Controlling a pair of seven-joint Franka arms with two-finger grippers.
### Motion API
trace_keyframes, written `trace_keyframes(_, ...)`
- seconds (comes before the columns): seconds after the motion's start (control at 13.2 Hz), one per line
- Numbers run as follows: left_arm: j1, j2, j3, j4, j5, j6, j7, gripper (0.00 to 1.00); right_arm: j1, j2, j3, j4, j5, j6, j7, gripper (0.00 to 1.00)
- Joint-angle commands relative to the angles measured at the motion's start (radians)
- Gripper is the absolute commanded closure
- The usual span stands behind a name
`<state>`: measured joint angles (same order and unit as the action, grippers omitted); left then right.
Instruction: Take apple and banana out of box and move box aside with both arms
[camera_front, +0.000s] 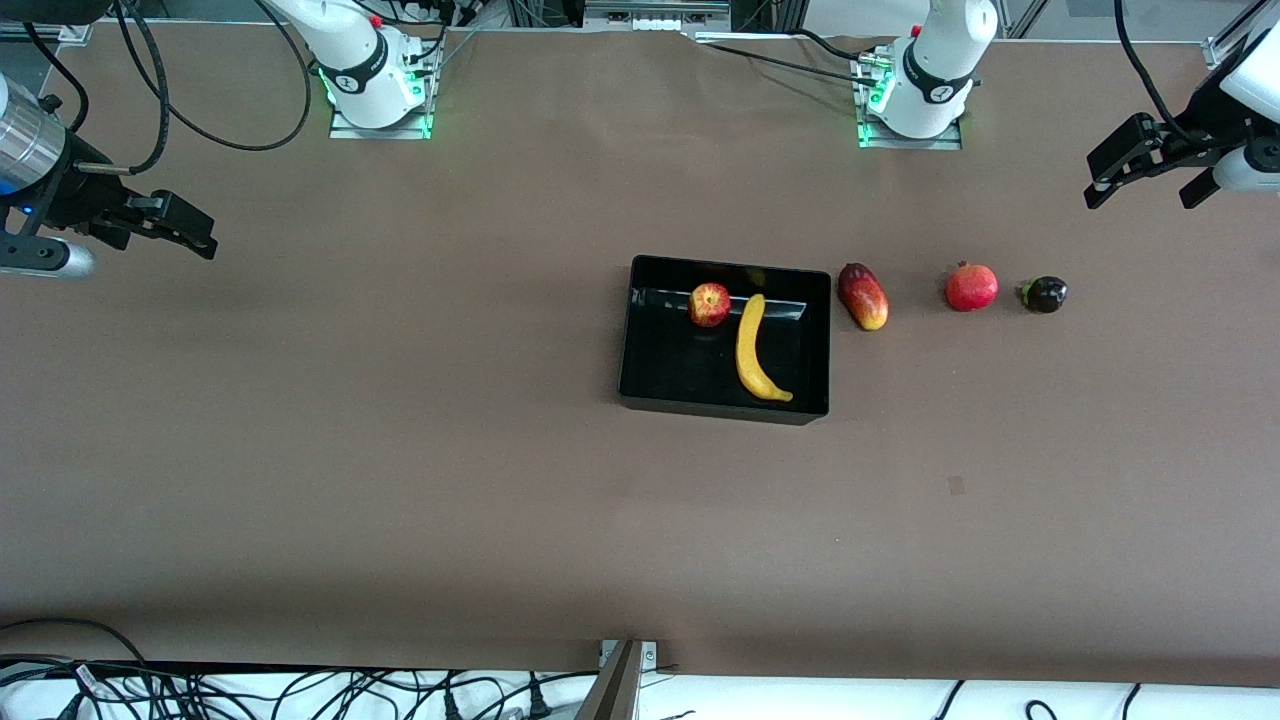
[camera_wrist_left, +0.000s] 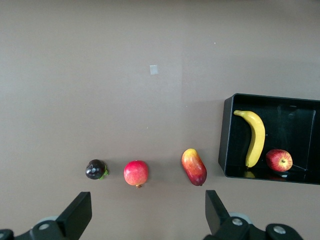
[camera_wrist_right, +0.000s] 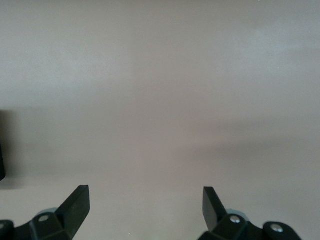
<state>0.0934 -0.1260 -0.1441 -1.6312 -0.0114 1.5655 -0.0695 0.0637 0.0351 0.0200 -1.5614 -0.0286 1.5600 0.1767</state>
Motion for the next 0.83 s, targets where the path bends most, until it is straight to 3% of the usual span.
trace_keyframes(0.0, -0.006, -0.014, 0.014, -0.006, -0.035, -0.013, 0.019, 0.0, -0.012, 0.003, 0.012, 0.017, -0.01, -0.018, 0.001, 0.0)
trace_keyframes(0.38, -0.02, -0.009, 0.012, -0.015, -0.036, -0.009, 0.013, 0.0, -0.012, 0.003, 0.012, 0.017, -0.01, -0.018, 0.001, 0.0)
trace_keyframes(0.76, -0.041, 0.037, 0.005, -0.021, -0.11, 0.036, -0.079, 0.0, -0.012, 0.003, 0.012, 0.017, -0.01, -0.017, 0.001, 0.0)
